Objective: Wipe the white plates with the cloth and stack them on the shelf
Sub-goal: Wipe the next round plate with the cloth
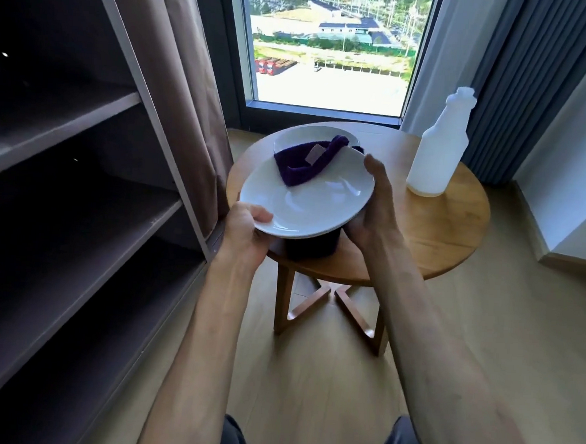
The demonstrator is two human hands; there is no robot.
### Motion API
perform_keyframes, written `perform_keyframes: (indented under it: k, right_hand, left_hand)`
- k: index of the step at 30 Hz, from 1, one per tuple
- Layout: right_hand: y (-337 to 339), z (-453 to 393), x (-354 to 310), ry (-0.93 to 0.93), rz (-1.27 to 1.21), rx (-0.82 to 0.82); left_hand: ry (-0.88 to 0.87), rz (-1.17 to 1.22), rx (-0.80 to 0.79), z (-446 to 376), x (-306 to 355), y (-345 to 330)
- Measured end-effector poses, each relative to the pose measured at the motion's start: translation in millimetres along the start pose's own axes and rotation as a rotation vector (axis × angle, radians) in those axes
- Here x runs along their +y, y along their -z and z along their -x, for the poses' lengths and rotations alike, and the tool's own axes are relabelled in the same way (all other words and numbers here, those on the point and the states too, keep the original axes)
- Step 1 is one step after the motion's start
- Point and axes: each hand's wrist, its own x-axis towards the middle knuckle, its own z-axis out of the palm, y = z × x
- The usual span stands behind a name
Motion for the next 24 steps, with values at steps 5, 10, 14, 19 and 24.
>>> perform_keyframes:
  k: [5,10,14,19,24]
  right_hand:
    - [4,-4,-13,0.042,0.266,0.217]
    - [-9,7,-27,0.082,0.375,0.403]
    - [-18,12,-36,0.07,0.477,0.427]
    - [-15,4,-41,0.226,0.515,0.387]
    - [-23,-1,-42,0.49,0.675,0.203]
  left_hand:
    - [-0.437,-0.576,0.079,-5,-3,-3]
    - [-0.92,-1.193,-0.409,10,-11,-9]
    - [-0.947,-1.65,-0.313,12,-33,-19]
    - [-0.895,-1.105,-0.245,8,-32,-25]
    - [-0.538,-0.579,-0.251,12,-20,-31]
